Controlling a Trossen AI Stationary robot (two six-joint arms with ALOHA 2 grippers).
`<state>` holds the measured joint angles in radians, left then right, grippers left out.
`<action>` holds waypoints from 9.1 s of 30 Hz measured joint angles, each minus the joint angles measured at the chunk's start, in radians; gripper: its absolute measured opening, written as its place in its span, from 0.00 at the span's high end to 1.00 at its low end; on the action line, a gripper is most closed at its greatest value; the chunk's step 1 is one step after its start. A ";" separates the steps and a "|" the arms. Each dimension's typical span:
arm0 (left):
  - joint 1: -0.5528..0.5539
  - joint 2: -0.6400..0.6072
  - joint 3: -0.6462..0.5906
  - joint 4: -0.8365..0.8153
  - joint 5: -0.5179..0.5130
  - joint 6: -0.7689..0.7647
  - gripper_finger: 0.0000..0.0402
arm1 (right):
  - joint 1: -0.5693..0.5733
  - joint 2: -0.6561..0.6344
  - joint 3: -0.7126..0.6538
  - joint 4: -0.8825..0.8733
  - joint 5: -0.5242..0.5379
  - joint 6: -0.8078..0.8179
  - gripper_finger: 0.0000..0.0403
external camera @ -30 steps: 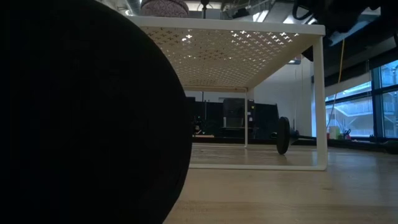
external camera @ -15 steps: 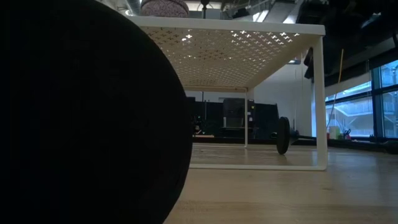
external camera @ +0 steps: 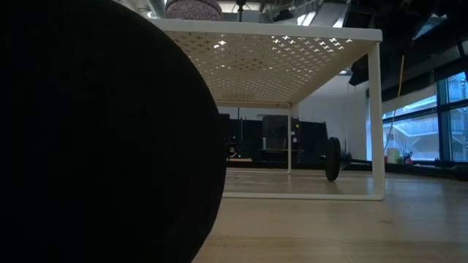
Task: Pick & Place candle stick holders
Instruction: Put the top black candle holder on the shelf
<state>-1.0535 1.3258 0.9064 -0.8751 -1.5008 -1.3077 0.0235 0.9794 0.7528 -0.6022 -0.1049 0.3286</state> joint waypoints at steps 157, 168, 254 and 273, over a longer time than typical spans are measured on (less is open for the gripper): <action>0.486 -0.555 -0.725 2.070 0.933 1.408 0.98 | 0.099 0.317 -0.152 -0.093 0.269 0.097 0.52; 0.486 -0.555 -0.725 2.069 0.933 1.408 0.99 | 0.087 0.318 -0.152 -0.093 0.270 0.090 0.52; 0.486 -0.556 -0.725 2.069 0.944 1.409 0.99 | 0.068 0.425 -0.148 -0.095 0.097 0.155 0.97; 0.486 -0.556 -0.725 2.069 0.944 1.409 0.98 | 0.260 0.428 0.128 -0.516 0.246 0.378 0.97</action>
<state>-0.5674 0.7700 0.1814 1.1934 -0.5568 0.1009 0.2831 1.4078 0.8812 -1.1179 0.1407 0.7069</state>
